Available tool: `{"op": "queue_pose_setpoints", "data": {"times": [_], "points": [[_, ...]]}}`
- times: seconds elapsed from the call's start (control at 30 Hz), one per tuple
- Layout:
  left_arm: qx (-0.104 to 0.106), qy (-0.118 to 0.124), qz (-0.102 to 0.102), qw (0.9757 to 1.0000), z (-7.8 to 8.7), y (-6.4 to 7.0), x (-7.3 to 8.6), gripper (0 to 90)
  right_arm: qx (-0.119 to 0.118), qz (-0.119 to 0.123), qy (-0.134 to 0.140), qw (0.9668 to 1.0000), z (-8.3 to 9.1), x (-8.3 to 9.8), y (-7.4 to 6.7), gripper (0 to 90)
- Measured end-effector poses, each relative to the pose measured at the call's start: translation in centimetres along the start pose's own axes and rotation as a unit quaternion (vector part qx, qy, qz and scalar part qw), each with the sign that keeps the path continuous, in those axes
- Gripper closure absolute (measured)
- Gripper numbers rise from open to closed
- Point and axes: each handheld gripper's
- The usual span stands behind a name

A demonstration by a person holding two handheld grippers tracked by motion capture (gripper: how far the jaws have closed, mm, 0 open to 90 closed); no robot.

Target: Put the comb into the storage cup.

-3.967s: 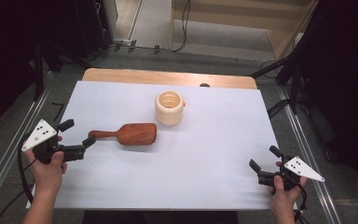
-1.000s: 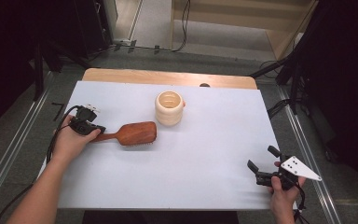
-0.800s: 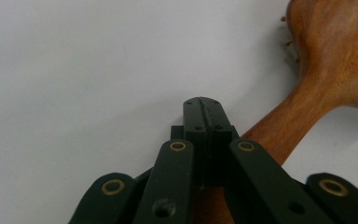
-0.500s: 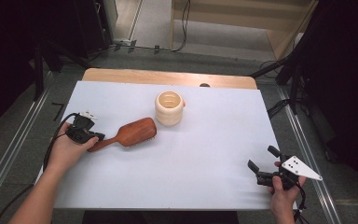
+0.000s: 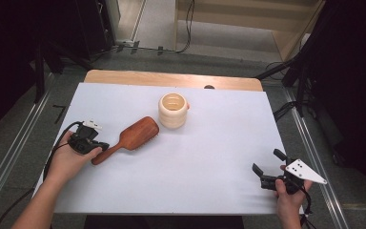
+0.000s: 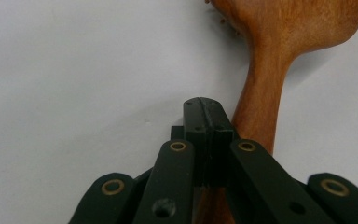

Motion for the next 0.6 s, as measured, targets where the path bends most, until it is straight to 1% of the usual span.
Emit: {"op": "queue_pose_setpoints", "data": {"times": [0.03,0.17,0.27,0.33,0.4,0.5,0.6], "points": [[0.001,0.002,0.0,1.0,0.2,0.1,-0.1,89.1,0.0,-0.002,0.0,1.0,0.0,0.0,0.0,0.0],[0.008,0.008,-0.003,0.9999,0.7,0.4,-0.8,79.5,0.001,-0.005,0.0,1.0,0.0,0.0,0.0,0.0],[0.006,0.008,-0.016,0.9998,1.2,0.9,-1.5,74.8,0.0,-0.002,0.0,1.0,0.0,0.0,0.0,0.0],[0.011,0.008,-0.021,0.9997,1.4,1.2,-1.9,73.5,0.001,-0.002,0.0,1.0,0.0,0.0,0.0,0.0],[0.016,0.008,-0.027,0.9995,1.5,1.6,-2.3,70.2,0.001,-0.004,-0.001,1.0,0.0,0.0,0.0,0.0],[0.018,-0.002,-0.046,0.9988,1.3,2.4,-2.7,65.6,0.001,-0.001,-0.003,1.0,-0.1,0.0,0.0,0.0],[0.015,-0.015,-0.059,0.998,1.0,3.0,-2.8,64.2,0.001,-0.001,-0.002,1.0,0.0,0.0,0.0,0.0]]}}
Point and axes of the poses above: each handheld gripper's, and its own axes: z roughly backward along the jaws, x roughly out of its underside, y roughly to its right, and after that the axes turned 14 degrees about z, right-handed
